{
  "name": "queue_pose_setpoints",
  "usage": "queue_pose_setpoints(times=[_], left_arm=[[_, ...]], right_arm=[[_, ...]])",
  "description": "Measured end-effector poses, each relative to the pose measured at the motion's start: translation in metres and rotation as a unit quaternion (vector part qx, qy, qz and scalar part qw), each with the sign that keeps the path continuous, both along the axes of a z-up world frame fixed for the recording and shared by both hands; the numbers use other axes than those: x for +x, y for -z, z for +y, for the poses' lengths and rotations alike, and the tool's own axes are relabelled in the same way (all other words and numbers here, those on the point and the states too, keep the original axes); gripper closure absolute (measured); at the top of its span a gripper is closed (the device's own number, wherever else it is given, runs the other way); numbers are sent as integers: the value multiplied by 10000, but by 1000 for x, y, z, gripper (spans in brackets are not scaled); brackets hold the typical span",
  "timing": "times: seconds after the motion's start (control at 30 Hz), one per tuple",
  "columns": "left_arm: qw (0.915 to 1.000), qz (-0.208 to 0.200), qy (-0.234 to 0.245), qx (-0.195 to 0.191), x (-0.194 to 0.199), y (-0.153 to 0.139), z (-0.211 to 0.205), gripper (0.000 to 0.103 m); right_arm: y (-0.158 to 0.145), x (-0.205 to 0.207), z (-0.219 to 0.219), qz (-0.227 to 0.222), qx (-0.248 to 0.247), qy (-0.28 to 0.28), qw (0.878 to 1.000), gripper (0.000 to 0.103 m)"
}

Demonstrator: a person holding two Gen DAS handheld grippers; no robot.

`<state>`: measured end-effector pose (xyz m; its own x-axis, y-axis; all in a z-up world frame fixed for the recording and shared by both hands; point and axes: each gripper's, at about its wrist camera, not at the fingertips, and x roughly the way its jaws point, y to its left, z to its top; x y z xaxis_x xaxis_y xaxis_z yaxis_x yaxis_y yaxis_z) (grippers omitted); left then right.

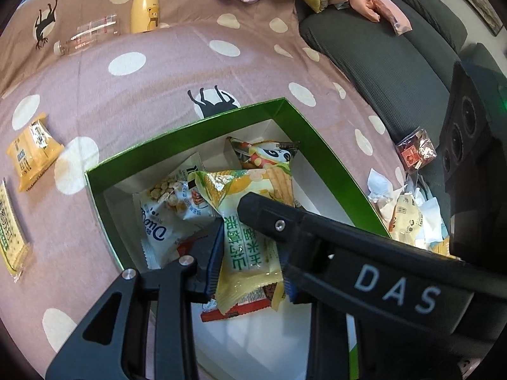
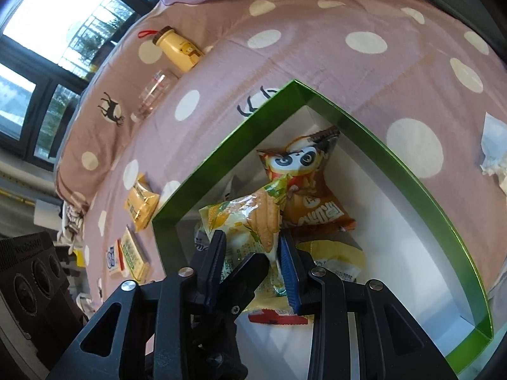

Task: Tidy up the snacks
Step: 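Lower the corn-printed bag into the box and open the right tool, then move the right tool toward the white-and-red packet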

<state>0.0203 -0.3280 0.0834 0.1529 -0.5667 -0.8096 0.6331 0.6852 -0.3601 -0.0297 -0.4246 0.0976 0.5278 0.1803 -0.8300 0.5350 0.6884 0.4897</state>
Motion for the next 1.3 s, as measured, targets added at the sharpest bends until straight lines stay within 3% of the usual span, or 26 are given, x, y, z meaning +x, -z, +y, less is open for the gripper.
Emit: queue_pose_setpoints(times=[0.07, 0.27, 0.4, 0.6, 0.8, 1.03, 1.17, 1.3], left_arm=[[10000, -4, -15, 16, -1, -2, 3, 70], [9992, -205, -295, -161, 1, -20, 32, 55], [9972, -445, -578, -186, 6, -33, 64, 35], [9911, -676, -1143, -36, 20, -38, 120, 23], [9776, -722, -1965, 194, 37, -34, 196, 19], [9591, -735, -2683, 525, 56, -20, 272, 17], [9431, -530, -3243, 514, 74, -6, 313, 17], [9388, -341, -3396, 463, 91, 6, 333, 17]], right_arm=[[-2, -3, -2, 38, -55, 45, 10000, 67], [-16, -15, -9, -230, -290, 344, 9987, 47], [-29, -15, -1, -532, -384, 217, 9976, 42], [-46, -8, 24, -940, -547, -118, 9940, 31], [-52, 13, 68, -1050, -788, -673, 9891, 29], [-55, 48, 135, -1111, -730, -1606, 9780, 29], [-54, 83, 180, -1016, -766, -2262, 9657, 29], [-46, 132, 226, -781, -617, -2884, 9523, 29]])
